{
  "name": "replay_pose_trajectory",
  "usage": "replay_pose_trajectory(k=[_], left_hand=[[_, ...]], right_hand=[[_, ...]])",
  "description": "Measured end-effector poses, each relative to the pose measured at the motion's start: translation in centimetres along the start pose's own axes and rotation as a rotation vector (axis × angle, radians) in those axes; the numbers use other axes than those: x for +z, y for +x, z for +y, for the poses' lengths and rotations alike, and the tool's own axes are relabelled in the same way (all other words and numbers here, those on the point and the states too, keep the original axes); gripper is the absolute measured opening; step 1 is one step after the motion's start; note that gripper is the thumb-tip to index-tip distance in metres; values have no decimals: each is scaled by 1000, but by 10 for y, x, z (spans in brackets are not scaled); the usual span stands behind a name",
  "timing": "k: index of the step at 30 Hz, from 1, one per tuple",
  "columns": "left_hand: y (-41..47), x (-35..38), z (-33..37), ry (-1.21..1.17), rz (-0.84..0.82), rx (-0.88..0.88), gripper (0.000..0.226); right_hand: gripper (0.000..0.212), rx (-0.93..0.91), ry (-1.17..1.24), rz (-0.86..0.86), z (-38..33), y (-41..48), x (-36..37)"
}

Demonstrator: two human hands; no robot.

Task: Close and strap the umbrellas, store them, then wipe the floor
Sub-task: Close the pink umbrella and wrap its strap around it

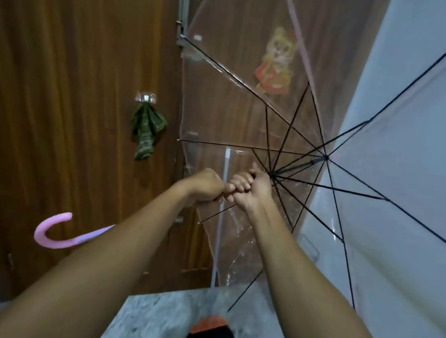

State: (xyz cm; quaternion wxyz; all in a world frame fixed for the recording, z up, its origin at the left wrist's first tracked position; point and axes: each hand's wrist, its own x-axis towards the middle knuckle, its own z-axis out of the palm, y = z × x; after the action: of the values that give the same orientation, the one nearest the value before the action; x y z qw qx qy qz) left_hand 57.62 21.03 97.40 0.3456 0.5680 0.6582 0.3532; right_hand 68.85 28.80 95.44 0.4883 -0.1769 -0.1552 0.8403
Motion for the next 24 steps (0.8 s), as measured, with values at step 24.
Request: replay_pose_trajectory(k=[24], left_hand=[[-6, 50, -28, 60, -77, 54, 39]], right_hand=[[43, -109, -252, 173, -46, 3, -33]])
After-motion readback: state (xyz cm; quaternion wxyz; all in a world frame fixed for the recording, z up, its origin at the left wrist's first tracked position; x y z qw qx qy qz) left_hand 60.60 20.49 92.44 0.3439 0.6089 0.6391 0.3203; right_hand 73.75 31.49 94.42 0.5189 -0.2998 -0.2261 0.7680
